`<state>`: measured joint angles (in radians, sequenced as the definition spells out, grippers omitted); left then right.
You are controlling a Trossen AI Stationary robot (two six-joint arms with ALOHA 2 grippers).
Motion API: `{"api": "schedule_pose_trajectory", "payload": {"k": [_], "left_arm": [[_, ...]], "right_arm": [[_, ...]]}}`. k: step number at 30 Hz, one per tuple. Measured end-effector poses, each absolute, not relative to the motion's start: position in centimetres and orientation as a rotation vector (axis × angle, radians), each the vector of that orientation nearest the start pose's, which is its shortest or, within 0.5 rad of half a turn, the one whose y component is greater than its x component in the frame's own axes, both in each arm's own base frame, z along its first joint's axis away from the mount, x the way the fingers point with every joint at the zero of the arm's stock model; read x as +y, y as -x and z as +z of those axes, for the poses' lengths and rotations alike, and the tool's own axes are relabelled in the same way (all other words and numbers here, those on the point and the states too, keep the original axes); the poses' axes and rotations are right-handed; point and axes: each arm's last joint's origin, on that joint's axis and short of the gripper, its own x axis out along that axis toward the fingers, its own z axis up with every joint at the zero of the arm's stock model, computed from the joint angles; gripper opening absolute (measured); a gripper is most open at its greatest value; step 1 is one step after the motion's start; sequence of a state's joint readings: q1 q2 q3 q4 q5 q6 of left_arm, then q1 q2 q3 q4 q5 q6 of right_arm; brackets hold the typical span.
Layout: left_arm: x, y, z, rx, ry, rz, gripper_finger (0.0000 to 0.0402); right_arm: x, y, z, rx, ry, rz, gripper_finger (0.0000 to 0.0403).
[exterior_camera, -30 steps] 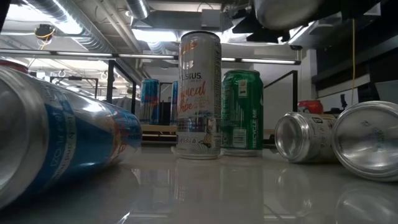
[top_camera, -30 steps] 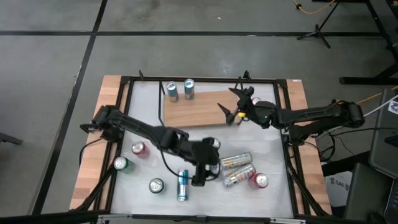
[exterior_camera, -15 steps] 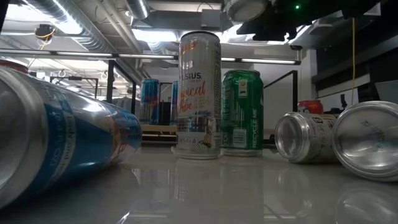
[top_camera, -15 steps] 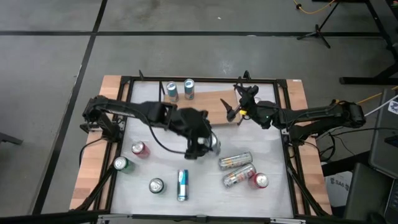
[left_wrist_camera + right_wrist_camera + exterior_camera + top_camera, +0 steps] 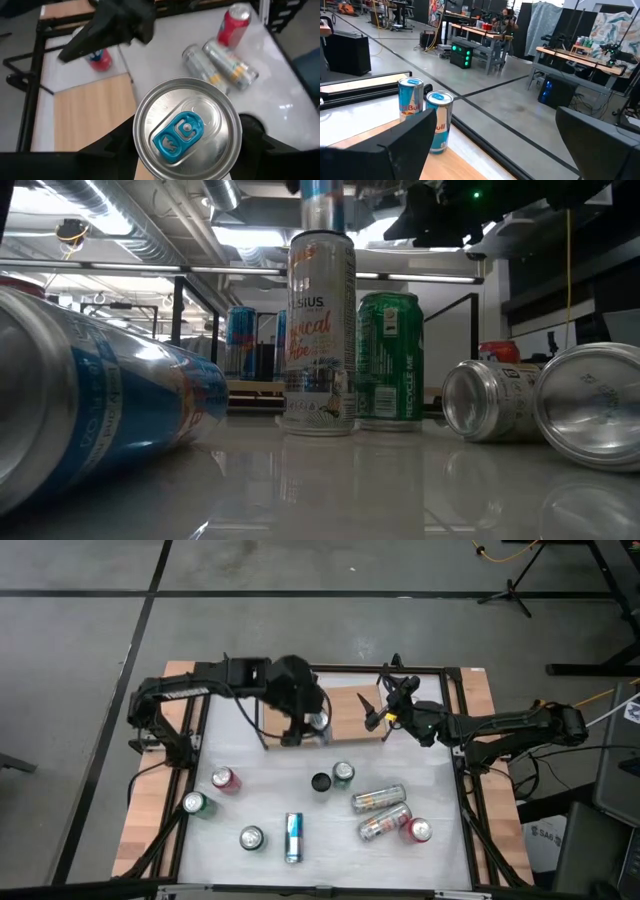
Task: Sort soda cans
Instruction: Put the blue soda can on the shelf and align with the other blue soda can
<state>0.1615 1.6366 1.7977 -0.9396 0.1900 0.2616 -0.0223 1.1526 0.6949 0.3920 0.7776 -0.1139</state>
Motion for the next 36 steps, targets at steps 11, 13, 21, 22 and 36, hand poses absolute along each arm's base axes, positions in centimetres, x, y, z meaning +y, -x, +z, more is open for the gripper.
{"api": "schedule_pose_trajectory", "payload": {"k": [11,13,21,22,36], "left_arm": [[11.2,-30.6,38.4,0.835,-0.057,-0.216,0.021],[12.1,-30.1,37.5,0.848,-0.028,-0.22,0.021],[13.4,-27.5,33.4,0.843,0.002,-0.133,0.021],[13.5,-27.2,33.2,0.827,-0.006,-0.117,0.021],[13.6,-24.1,28.4,0.852,-0.036,0.028,0.021]], "right_arm": [[-2.6,-24.7,28.5,0.106,0.131,-0.796,0.0399],[-2.6,-24.7,28.5,0.106,0.13,-0.796,0.0399],[-2.6,-24.7,28.5,0.106,0.129,-0.796,0.0399],[-2.6,-24.7,28.5,0.106,0.129,-0.796,0.0399],[-2.6,-24.7,28.5,0.106,0.128,-0.796,0.0399]]}}
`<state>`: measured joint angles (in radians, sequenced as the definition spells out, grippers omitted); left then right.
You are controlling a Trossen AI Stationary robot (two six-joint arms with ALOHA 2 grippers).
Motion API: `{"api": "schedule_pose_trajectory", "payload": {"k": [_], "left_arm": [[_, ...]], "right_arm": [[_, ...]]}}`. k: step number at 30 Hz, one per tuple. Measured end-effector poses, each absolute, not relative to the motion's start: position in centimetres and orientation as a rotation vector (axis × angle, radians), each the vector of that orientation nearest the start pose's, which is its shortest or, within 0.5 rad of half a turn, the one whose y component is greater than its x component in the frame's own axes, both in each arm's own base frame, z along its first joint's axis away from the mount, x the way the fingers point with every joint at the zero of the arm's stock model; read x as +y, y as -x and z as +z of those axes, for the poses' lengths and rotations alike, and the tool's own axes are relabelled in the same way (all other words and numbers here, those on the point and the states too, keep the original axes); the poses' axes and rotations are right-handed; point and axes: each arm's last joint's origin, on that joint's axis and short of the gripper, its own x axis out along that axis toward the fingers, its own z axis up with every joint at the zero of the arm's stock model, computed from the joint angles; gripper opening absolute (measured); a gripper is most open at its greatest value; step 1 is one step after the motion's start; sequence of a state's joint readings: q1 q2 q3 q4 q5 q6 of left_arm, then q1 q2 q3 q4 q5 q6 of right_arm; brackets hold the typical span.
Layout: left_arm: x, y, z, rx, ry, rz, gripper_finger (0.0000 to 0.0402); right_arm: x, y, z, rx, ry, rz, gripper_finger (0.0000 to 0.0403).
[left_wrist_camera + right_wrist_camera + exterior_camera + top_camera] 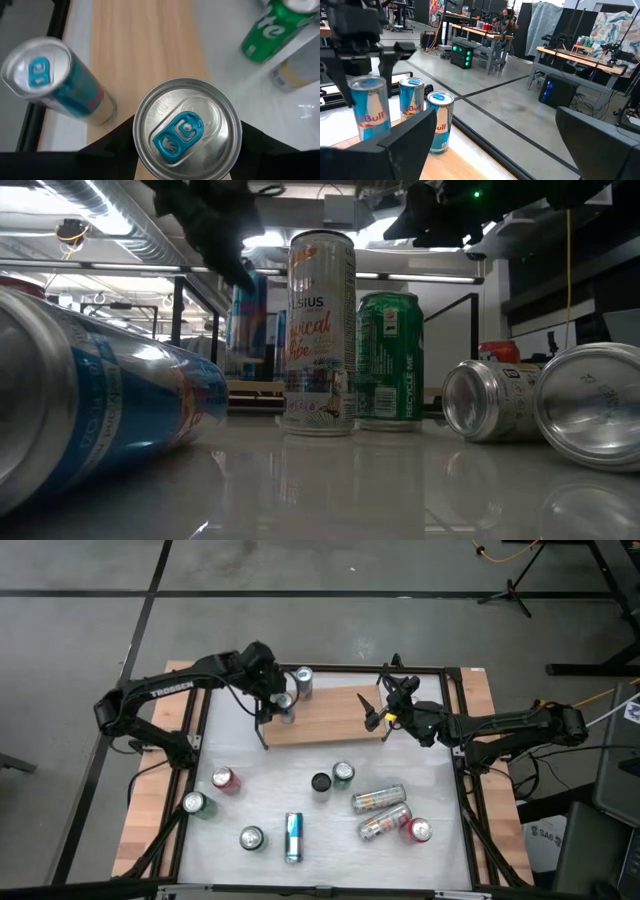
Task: Sort soda cans
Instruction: Put the blue soda can on the shelf and align with the other blue soda can
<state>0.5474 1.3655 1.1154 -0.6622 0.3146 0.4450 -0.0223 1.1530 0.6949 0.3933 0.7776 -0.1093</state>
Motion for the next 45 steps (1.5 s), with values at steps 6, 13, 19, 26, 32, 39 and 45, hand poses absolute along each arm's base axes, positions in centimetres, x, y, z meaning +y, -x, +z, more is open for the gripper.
{"api": "schedule_pose_trajectory", "payload": {"k": [6,13,19,26,32,39,45], "left_arm": [[13.65,-24.01,27.88,0.891,-0.063,0.07,0.021],[13.57,-23.87,27.76,0.912,-0.057,0.067,0.0219],[13.54,-23.8,27.69,0.921,-0.052,0.065,0.0229],[13.54,-23.8,27.66,0.924,-0.051,0.065,0.0231],[13.52,-23.78,27.63,0.927,-0.048,0.063,0.0232],[13.52,-23.79,27.63,0.926,-0.048,0.063,0.0232],[13.54,-23.81,27.64,0.925,-0.049,0.064,0.0232]], "right_arm": [[-2.58,-24.68,28.45,0.106,0.128,-0.795,0.0399],[-2.58,-24.69,28.45,0.106,0.128,-0.793,0.0399],[-2.58,-24.69,28.45,0.106,0.128,-0.793,0.0399],[-2.57,-24.69,28.45,0.106,0.128,-0.791,0.0399],[-2.51,-24.76,28.44,0.105,0.127,-0.758,0.0399],[-2.5,-24.76,28.42,0.106,0.128,-0.758,0.0399],[-2.45,-24.76,28.36,0.112,0.13,-0.755,0.0399]]}}
